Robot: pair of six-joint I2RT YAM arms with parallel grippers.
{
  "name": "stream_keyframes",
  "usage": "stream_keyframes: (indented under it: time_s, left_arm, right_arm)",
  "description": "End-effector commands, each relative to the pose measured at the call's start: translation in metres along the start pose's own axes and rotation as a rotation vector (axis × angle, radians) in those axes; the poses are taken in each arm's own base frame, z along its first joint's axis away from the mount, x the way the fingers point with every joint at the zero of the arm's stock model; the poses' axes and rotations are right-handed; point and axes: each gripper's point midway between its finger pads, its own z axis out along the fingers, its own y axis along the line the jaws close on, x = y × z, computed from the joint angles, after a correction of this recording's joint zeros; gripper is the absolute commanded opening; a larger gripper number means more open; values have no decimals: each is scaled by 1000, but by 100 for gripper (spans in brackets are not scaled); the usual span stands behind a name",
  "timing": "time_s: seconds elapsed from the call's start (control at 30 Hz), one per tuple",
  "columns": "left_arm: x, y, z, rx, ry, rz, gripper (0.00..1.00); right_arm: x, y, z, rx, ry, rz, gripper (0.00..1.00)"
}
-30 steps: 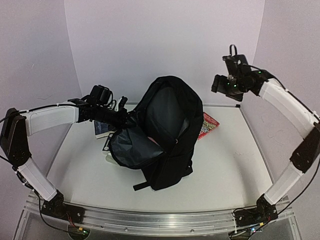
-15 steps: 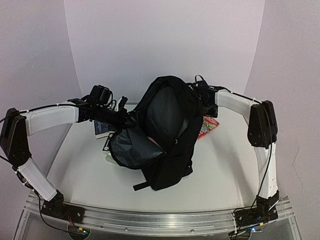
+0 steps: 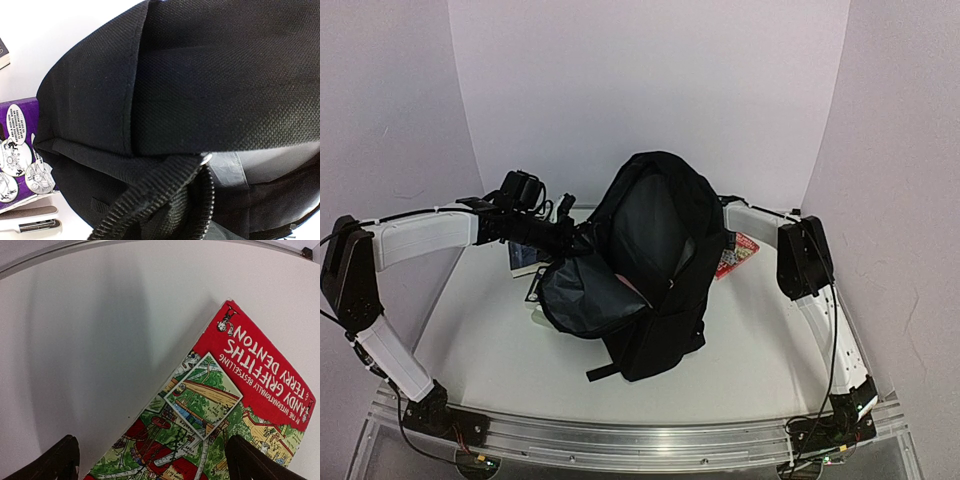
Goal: Pack the student bag
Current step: Pick up the book from the center of the board.
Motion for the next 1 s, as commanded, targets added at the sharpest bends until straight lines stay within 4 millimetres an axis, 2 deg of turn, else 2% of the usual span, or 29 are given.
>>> stream_keyframes:
  time_s: [0.0, 0.07, 0.2, 0.23, 0.27, 0.37, 0.43, 0.5, 0.63, 0.83, 0.97]
  left_arm:
    - [-2, -11, -6, 37, -11, 9, 0]
    - [-1, -11, -6, 39, -11, 7, 0]
    - [0, -10, -5, 43, -15, 10, 0]
    - [0, -10, -5, 43, -13, 11, 0]
    - [0, -10, -5, 44, -11, 13, 0]
    - [1, -10, -5, 48, -10, 18, 0]
    - [2, -10, -5, 48, -8, 23, 0]
    - [2, -11, -6, 50, -9, 28, 0]
    - [1, -11, -3, 55, 1, 31, 0]
    - [-3, -14, -2, 64, -5, 33, 0]
    - [-3, -16, -6, 62, -13, 37, 0]
  right_arm:
    - [1, -8, -12, 22, 4, -8, 96]
    - [17, -20, -16, 45, 40, -21, 94]
    - [37, -35, -38, 20, 77, -21, 90]
    - [53, -42, -39, 21, 109, -29, 89]
    - [52, -46, -50, 9, 100, -16, 88]
    - [80, -68, -69, 15, 136, -11, 86]
    - [87, -80, -88, 7, 133, -1, 86]
    - [89, -88, -106, -16, 123, 8, 86]
    - [96, -89, -123, -75, 140, -3, 91]
    - [95, -92, -118, -53, 134, -14, 98]
    - [85, -92, -112, -68, 129, 15, 98]
